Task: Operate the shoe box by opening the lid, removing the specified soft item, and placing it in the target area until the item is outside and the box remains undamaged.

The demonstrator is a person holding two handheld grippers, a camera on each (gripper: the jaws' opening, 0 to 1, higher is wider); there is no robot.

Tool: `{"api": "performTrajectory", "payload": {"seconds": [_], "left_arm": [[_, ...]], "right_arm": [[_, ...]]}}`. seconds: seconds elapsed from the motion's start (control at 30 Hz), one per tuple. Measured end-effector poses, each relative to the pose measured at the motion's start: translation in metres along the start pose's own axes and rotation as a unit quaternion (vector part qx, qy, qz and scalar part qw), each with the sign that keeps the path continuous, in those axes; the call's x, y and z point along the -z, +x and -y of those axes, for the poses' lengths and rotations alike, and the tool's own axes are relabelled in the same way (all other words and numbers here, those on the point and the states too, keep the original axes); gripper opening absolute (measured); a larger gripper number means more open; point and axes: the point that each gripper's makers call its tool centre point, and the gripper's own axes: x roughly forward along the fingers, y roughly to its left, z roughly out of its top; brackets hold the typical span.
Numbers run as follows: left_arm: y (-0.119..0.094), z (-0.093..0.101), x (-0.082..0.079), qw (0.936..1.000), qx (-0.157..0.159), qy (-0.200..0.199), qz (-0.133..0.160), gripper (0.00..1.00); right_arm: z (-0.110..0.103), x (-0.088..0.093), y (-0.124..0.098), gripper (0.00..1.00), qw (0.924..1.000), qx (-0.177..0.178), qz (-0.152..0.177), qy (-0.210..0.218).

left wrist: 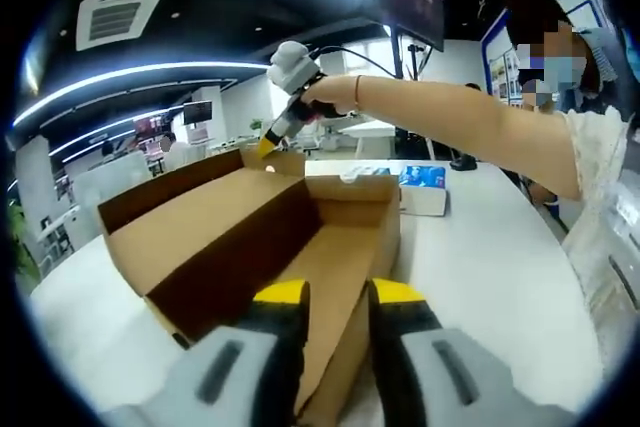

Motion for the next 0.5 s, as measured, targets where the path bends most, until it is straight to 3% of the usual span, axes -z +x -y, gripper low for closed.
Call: {"api": "performTrajectory", "payload": {"seconds": [0.03, 0.17, 0.37, 0.5], "left_arm": [[0.0, 0.0, 0.0, 1.0, 0.0, 0.0, 0.0, 0.24], [0.0, 0.0, 0.0, 1.0, -0.001, 0.003, -0.001, 0.23], [0.002, 0.0, 0.0, 1.0, 0.0, 0.003, -0.002, 0.23], [0.002, 0.001, 0.0, 1.0, 0.001, 0.002, -0.002, 0.23]], "right_arm": [[-0.005, 0.0, 0.0, 0.04, 0.9999, -0.013, -0.001, 0.0], [-0.003, -0.002, -0.003, 0.03, 0.9999, 0.008, 0.002, -0.007], [-0.006, -0.001, -0.015, 0.02, 0.9994, 0.015, 0.029, -0.007], [-0.005, -0.006, -0.023, 0.02, 0.9977, 0.018, 0.064, -0.006]]}}
